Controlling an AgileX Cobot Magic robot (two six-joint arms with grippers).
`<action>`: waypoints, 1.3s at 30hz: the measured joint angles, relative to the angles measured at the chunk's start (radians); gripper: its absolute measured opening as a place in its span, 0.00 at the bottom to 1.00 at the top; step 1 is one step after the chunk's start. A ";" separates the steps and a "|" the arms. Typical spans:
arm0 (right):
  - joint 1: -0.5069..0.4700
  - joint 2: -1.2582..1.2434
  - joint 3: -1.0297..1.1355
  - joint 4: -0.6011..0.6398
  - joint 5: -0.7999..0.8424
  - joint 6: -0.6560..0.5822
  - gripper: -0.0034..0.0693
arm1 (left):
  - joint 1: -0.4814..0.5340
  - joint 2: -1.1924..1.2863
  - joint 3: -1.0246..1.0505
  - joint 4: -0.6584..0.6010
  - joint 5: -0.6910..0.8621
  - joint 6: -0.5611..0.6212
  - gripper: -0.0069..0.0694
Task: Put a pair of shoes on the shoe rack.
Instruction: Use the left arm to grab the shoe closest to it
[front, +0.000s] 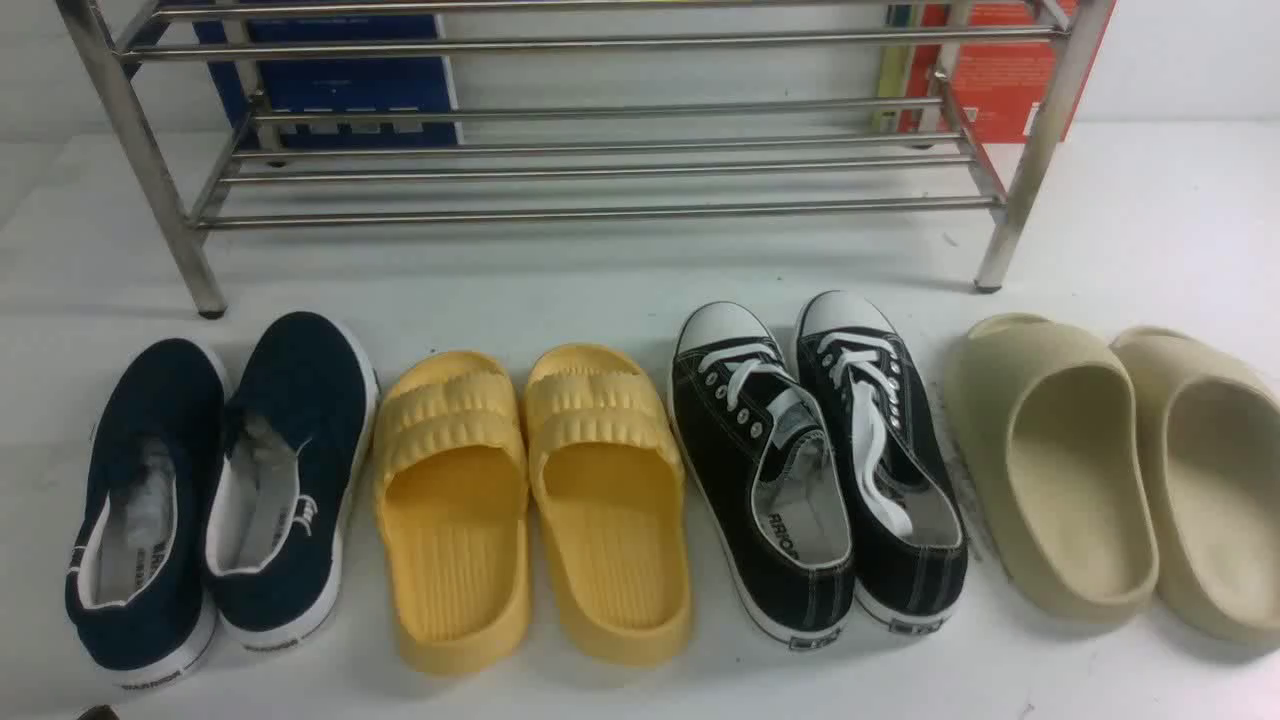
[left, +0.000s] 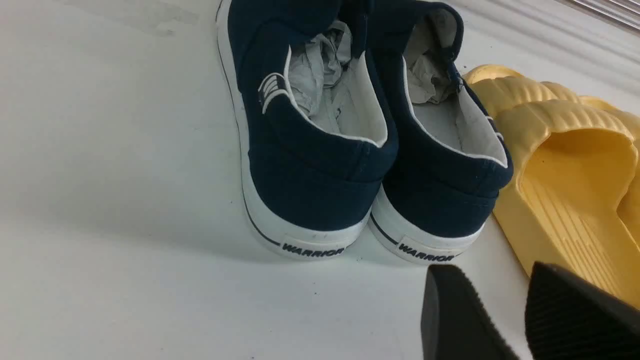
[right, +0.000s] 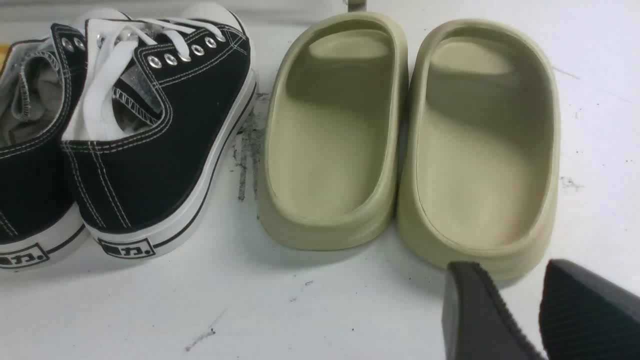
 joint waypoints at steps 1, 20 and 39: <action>0.000 0.000 0.000 0.000 0.000 0.000 0.38 | 0.000 0.000 0.000 0.000 0.000 0.000 0.40; 0.000 0.000 0.000 0.000 0.000 0.000 0.38 | 0.000 0.000 0.000 0.000 -0.001 0.000 0.40; 0.000 0.000 0.000 0.000 0.000 0.000 0.38 | 0.000 0.068 -0.152 -0.455 -0.160 -0.170 0.15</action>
